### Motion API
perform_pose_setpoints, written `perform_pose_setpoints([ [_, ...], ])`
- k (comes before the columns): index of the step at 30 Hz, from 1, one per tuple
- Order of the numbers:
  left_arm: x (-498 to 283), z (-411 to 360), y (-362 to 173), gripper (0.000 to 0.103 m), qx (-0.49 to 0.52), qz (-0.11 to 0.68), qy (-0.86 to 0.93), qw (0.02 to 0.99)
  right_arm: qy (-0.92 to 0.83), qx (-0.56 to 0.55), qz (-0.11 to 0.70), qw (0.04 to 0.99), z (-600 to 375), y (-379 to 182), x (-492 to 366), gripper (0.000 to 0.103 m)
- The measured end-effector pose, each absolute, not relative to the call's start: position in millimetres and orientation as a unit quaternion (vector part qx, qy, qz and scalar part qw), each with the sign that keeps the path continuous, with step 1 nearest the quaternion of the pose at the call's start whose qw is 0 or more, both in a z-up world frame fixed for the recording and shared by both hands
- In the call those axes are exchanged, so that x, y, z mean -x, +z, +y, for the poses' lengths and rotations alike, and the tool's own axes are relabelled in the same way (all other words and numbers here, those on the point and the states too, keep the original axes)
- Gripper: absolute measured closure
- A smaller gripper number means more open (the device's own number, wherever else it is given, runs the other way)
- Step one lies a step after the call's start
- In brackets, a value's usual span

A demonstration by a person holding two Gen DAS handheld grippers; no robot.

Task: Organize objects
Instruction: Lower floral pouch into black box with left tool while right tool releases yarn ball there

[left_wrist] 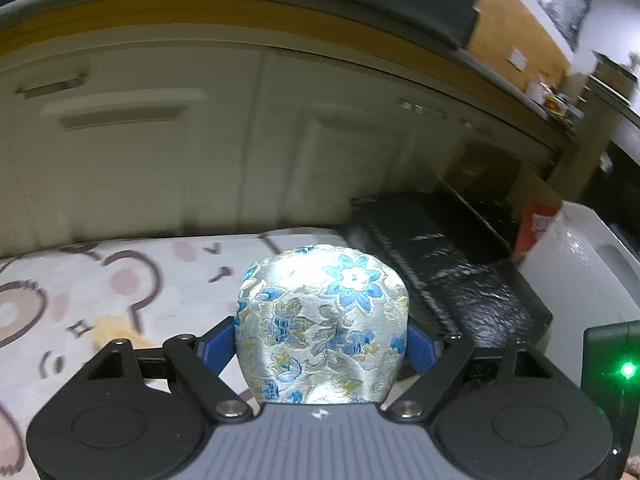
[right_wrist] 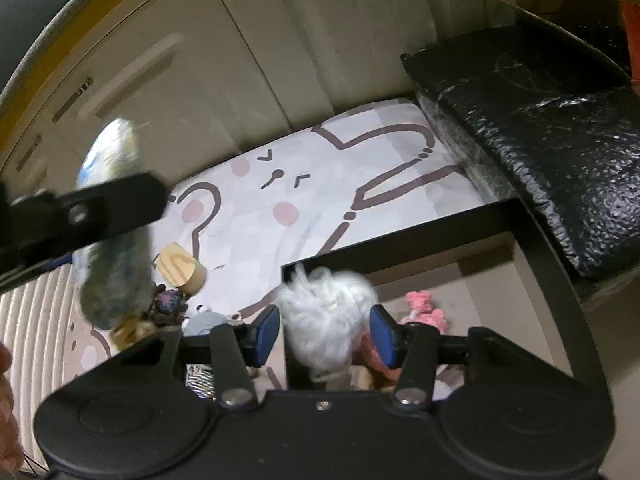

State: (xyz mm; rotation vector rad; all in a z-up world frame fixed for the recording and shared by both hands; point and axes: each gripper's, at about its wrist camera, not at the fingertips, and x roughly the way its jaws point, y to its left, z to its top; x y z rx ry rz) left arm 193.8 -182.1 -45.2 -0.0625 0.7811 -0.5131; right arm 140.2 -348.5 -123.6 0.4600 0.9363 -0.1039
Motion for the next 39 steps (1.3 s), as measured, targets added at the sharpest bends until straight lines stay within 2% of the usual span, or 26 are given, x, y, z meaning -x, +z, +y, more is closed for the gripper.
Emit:
perform_pose_setpoints([
  [7, -200, -230, -69, 0.018, 0.018, 0.392, -0.298, 0.87, -0.057, -0.171, 0.473, 0.862, -369, -123, -121, 0.053],
  [15, -205, -278, -101, 0.018, 0.057, 0.432, -0.338, 0.834, -0.077, -0.196, 0.487, 0.847, -408, -130, -98, 0.06],
  [24, -209, -303, -139, 0.018, 0.145, 0.479, -0.353, 0.791, -0.094, -0.177, 0.507, 0.838, -425, -137, -86, 0.062],
  [30, -208, -314, -159, 0.018, 0.135, 0.496, -0.331, 0.791, -0.098, -0.18, 0.512, 0.834, -431, -140, -83, 0.062],
  [33, -210, -314, -169, 0.016, 0.119, 0.509, -0.312, 0.794, -0.098, -0.18, 0.511, 0.835, -431, -138, -81, 0.062],
  [36, -211, -312, -175, 0.005, 0.097, 0.518, -0.288, 0.8, -0.101, -0.179, 0.512, 0.834, -430, -136, -80, 0.062],
  [39, -210, -310, -172, 0.005, 0.081, 0.519, -0.287, 0.801, -0.104, -0.18, 0.512, 0.833, -431, -137, -80, 0.062],
])
